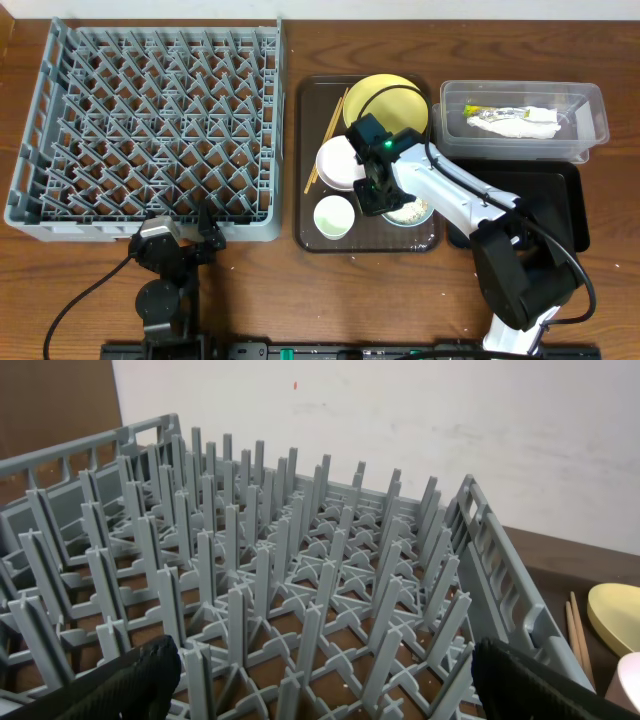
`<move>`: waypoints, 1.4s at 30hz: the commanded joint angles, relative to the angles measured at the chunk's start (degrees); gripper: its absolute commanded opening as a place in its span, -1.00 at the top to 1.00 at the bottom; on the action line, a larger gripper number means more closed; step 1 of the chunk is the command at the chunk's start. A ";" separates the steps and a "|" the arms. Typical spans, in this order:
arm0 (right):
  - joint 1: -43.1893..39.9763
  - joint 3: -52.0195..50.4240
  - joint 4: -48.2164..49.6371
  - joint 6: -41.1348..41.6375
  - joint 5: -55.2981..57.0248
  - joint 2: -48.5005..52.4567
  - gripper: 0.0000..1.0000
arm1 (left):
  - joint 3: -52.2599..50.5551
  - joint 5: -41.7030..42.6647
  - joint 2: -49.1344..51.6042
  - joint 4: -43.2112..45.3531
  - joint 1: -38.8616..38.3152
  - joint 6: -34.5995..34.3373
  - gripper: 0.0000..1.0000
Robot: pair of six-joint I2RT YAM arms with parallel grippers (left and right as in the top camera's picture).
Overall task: Sort waste into correct bins and load items into the dishwasher
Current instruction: 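Move the right gripper to the blue rice bowl and grasp its rim, then lift the blue bowl over the black tray and tip out the rice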
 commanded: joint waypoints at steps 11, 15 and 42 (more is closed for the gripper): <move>0.48 -0.15 -2.40 -0.42 0.35 -0.11 0.98 | -1.03 -0.70 -0.04 -2.12 0.20 0.76 -0.88; 0.46 1.29 -5.27 -0.46 -0.15 -2.38 0.98 | -1.03 -0.70 -0.04 -2.12 0.20 0.76 -0.87; -46.58 -14.49 -6.93 -31.87 -46.62 -26.43 0.98 | -1.03 -0.70 -0.04 -2.12 0.20 0.76 -0.87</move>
